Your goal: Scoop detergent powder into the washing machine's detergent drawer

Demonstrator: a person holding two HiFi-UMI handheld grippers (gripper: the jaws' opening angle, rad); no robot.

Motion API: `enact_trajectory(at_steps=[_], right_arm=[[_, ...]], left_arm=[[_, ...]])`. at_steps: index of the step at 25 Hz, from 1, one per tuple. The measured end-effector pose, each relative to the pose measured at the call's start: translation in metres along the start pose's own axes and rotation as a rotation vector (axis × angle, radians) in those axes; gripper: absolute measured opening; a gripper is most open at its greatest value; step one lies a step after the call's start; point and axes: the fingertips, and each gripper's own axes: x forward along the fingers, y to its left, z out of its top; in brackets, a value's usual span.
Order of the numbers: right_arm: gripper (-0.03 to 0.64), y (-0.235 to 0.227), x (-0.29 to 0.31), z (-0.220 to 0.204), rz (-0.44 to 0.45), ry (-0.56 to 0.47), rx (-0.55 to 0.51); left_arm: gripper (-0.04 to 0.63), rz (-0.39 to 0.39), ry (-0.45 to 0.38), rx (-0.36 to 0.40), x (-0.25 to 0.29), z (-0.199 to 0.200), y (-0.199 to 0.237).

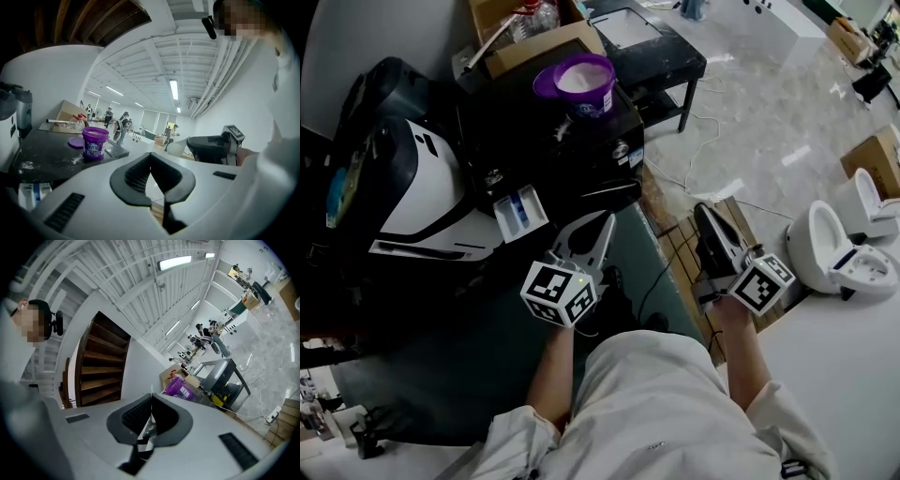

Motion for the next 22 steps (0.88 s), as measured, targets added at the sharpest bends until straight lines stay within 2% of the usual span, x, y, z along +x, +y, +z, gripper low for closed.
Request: enact_trajectory(at_steps=[22], right_arm=[[0.011, -0.005, 0.095, 0.011, -0.058, -0.036, -0.012]], left_arm=[[0.018, -0.091, 0.041, 0.025, 0.041, 0.029, 0.087]])
